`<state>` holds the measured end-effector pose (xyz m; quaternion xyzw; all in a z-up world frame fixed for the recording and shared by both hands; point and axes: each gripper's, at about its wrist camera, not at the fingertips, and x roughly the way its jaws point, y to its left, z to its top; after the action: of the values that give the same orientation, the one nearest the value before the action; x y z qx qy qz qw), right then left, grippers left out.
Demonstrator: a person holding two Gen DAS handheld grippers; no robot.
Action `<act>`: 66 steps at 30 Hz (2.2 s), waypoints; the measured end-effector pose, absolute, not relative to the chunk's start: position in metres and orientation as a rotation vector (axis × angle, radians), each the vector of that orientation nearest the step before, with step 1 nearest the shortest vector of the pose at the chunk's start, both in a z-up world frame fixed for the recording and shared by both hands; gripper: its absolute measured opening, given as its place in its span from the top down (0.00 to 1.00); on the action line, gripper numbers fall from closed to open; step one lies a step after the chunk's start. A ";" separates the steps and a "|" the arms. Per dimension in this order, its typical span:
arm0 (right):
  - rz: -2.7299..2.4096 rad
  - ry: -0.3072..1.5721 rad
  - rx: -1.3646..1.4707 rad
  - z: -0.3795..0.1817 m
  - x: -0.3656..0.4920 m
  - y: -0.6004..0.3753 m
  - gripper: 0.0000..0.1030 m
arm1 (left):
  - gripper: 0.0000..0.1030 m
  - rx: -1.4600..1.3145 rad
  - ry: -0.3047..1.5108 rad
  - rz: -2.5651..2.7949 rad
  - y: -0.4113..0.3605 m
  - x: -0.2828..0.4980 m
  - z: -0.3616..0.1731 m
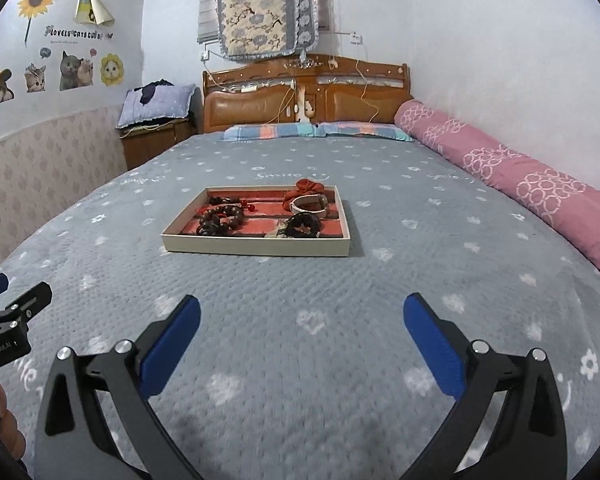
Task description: Organize jewelry
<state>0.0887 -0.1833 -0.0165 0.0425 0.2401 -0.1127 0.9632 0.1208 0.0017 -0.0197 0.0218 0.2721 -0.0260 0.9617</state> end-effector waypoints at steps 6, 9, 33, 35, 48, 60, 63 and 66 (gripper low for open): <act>-0.233 0.465 0.073 -0.011 0.057 -0.176 0.04 | 0.05 0.032 0.519 -0.072 0.000 0.091 -0.008; -0.240 0.434 0.075 -0.006 0.043 -0.176 0.04 | 0.05 0.028 0.506 -0.078 0.000 0.083 -0.004; -0.273 0.349 0.053 0.006 0.020 -0.166 0.04 | 0.04 0.024 0.419 -0.081 -0.002 0.064 0.013; -0.271 0.349 0.056 0.007 0.019 -0.166 0.04 | 0.04 0.032 0.414 -0.082 -0.004 0.062 0.013; -0.272 0.352 0.052 0.007 0.017 -0.167 0.04 | 0.05 0.056 0.404 -0.090 -0.011 0.060 0.014; -0.271 0.346 0.053 0.008 0.015 -0.170 0.04 | 0.04 0.055 0.396 -0.097 -0.012 0.056 0.014; -0.272 0.346 0.053 0.008 0.015 -0.169 0.04 | 0.04 0.051 0.396 -0.102 -0.012 0.056 0.015; -0.272 0.345 0.050 0.008 0.014 -0.170 0.04 | 0.04 0.051 0.392 -0.099 -0.012 0.055 0.015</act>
<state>0.0141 -0.1698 0.0078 0.0249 0.1712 -0.1347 0.9757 0.0553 -0.0125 0.0148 0.0255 0.1946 -0.0491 0.9793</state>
